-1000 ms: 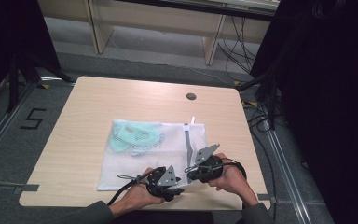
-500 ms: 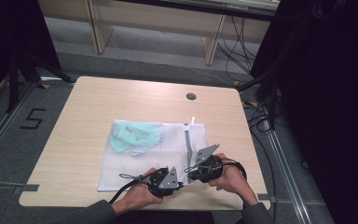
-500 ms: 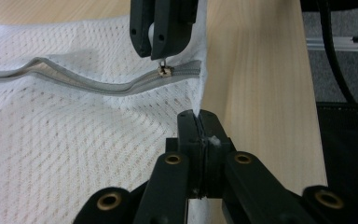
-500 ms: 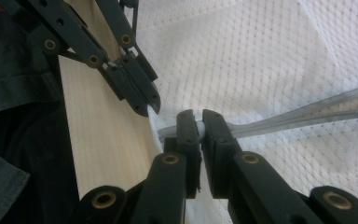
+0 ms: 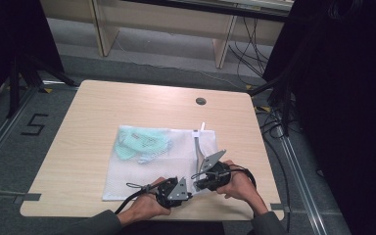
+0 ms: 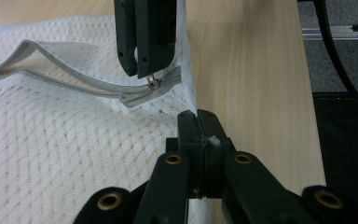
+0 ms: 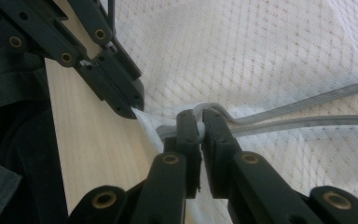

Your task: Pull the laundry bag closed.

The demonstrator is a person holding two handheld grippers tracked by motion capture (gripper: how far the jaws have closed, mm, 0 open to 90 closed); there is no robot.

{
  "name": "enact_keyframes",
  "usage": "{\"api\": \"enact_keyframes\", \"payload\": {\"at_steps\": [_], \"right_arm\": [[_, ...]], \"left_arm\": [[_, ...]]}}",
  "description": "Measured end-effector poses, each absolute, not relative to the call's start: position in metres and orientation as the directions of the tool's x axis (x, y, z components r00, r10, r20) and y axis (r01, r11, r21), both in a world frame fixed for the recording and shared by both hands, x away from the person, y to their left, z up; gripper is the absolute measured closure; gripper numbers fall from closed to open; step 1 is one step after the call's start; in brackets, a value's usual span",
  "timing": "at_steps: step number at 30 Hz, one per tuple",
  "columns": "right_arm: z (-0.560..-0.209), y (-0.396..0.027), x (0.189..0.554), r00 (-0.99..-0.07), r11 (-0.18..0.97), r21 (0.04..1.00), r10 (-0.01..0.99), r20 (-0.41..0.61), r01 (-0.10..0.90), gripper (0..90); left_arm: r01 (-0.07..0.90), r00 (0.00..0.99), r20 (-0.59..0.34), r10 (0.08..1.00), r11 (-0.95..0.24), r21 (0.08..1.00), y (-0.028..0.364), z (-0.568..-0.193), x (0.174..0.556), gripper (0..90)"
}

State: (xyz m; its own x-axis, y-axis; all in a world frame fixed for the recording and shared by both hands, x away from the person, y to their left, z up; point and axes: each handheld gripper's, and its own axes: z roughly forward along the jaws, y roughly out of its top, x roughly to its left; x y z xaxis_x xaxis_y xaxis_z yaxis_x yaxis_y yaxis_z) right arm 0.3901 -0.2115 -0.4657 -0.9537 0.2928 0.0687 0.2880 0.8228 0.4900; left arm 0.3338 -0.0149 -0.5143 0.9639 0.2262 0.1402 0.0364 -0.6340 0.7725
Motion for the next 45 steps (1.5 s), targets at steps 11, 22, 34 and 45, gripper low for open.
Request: {"api": "enact_keyframes", "payload": {"at_steps": [11, 22, 34, 45], "right_arm": [[-0.470, -0.207, 0.394, -0.954, 0.829, 0.478, 0.290, 0.080, 0.292, 86.7], [-0.465, -0.211, 0.392, -0.938, 0.807, 0.485, 0.330, 0.105, 0.338, 86.7], [-0.461, -0.211, 0.391, -0.924, 0.786, 0.491, 0.360, 0.129, 0.375, 86.7], [-0.463, -0.213, 0.393, -0.926, 0.792, 0.486, 0.358, 0.120, 0.369, 86.7]], "left_arm": [[0.057, 0.964, 0.121, 0.237, -0.629, 0.775, -0.015, -0.516, 0.334, 89.0], [0.015, 0.946, 0.196, 0.260, -0.634, 0.773, -0.024, -0.514, 0.334, 73.7], [0.033, 0.930, 0.211, 0.301, -0.640, 0.767, -0.031, -0.518, 0.333, 74.8], [-0.007, 0.931, 0.243, 0.272, -0.653, 0.757, -0.031, -0.518, 0.330, 87.5]]}}
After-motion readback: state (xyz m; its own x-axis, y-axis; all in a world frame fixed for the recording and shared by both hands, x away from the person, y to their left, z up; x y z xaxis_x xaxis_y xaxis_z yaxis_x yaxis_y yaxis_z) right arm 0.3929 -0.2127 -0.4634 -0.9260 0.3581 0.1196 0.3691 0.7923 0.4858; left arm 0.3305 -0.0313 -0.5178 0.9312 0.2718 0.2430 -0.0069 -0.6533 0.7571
